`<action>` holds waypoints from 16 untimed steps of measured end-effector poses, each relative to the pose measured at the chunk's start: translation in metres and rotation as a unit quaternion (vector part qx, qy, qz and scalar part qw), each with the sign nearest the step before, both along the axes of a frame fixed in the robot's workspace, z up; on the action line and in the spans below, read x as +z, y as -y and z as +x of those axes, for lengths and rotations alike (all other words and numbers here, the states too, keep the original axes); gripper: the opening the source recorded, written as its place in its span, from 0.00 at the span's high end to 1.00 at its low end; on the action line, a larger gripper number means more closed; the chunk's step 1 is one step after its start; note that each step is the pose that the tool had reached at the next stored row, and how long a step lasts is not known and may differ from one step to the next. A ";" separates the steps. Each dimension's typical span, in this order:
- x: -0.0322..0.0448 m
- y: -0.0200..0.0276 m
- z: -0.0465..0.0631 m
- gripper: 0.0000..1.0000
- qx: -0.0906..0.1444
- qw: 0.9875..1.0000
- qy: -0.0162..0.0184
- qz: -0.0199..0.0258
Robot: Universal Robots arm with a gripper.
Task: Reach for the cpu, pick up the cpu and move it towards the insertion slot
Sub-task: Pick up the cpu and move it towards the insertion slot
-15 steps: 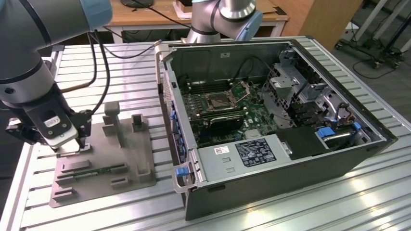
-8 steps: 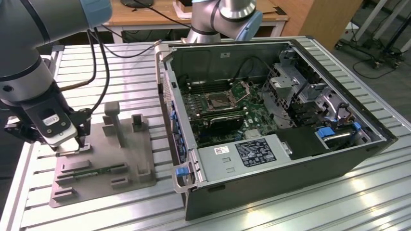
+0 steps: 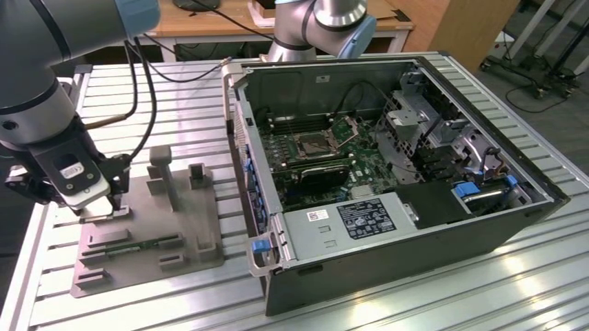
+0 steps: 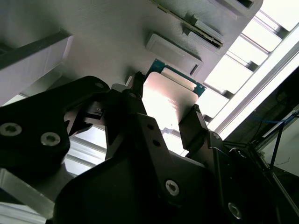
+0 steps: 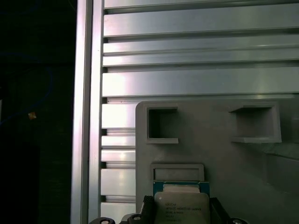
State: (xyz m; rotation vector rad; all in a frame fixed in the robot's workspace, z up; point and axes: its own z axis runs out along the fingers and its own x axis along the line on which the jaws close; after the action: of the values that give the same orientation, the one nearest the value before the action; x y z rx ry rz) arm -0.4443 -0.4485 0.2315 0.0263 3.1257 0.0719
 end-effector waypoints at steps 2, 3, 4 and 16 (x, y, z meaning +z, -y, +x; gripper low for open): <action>0.0005 0.0000 0.000 0.46 0.000 1.000 0.000 0.000; 0.0009 0.0000 0.000 0.46 0.000 1.000 0.000 0.000; 0.0013 0.0000 0.000 0.46 0.000 1.000 0.000 0.000; 0.0046 0.0000 0.000 0.46 0.000 1.000 0.000 0.000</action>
State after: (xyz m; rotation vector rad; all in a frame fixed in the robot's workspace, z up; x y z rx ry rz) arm -0.4443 -0.4485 0.2361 0.0264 3.1257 0.0719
